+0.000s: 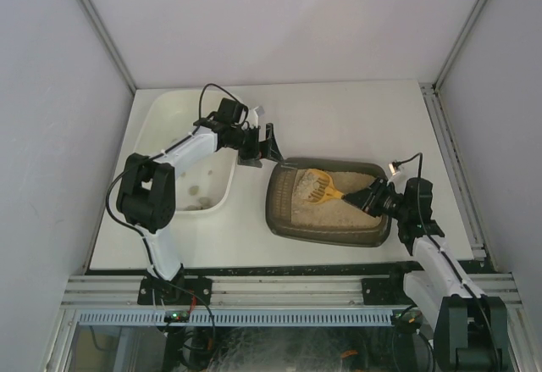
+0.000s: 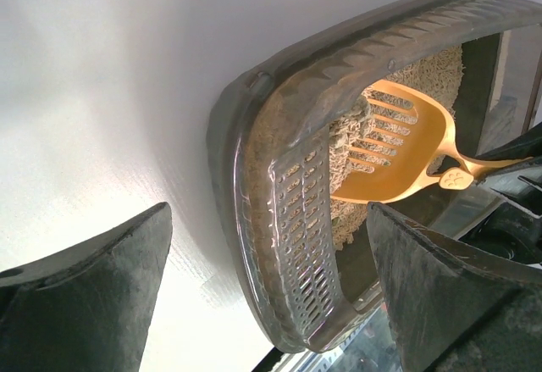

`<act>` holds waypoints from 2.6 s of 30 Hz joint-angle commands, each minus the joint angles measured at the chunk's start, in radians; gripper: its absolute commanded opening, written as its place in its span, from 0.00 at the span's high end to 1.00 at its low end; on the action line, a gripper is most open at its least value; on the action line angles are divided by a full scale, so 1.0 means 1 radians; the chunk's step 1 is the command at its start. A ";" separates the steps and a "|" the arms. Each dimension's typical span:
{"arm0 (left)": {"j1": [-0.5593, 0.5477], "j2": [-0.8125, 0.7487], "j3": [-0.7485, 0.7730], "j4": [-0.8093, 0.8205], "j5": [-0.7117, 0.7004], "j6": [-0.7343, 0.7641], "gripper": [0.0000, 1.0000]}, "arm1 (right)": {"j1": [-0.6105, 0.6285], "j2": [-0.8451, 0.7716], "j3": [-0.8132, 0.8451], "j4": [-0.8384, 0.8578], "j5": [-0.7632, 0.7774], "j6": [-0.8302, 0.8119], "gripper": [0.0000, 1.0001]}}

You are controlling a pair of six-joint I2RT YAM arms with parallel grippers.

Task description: Clean the litter box

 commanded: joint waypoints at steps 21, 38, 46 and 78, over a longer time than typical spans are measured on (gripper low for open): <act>0.006 -0.059 0.020 0.011 -0.001 0.033 0.00 | -0.024 0.015 0.118 0.004 -0.042 0.021 1.00; 0.005 -0.074 -0.006 0.009 0.001 0.042 0.00 | -0.040 -0.274 0.119 -0.309 -0.033 -0.008 1.00; 0.005 -0.094 -0.043 0.010 -0.007 0.052 0.00 | -0.040 -0.447 0.080 -0.357 -0.019 0.056 1.00; 0.005 -0.120 -0.126 0.011 -0.026 0.097 0.00 | -0.043 -0.941 -0.361 0.218 0.039 0.693 1.00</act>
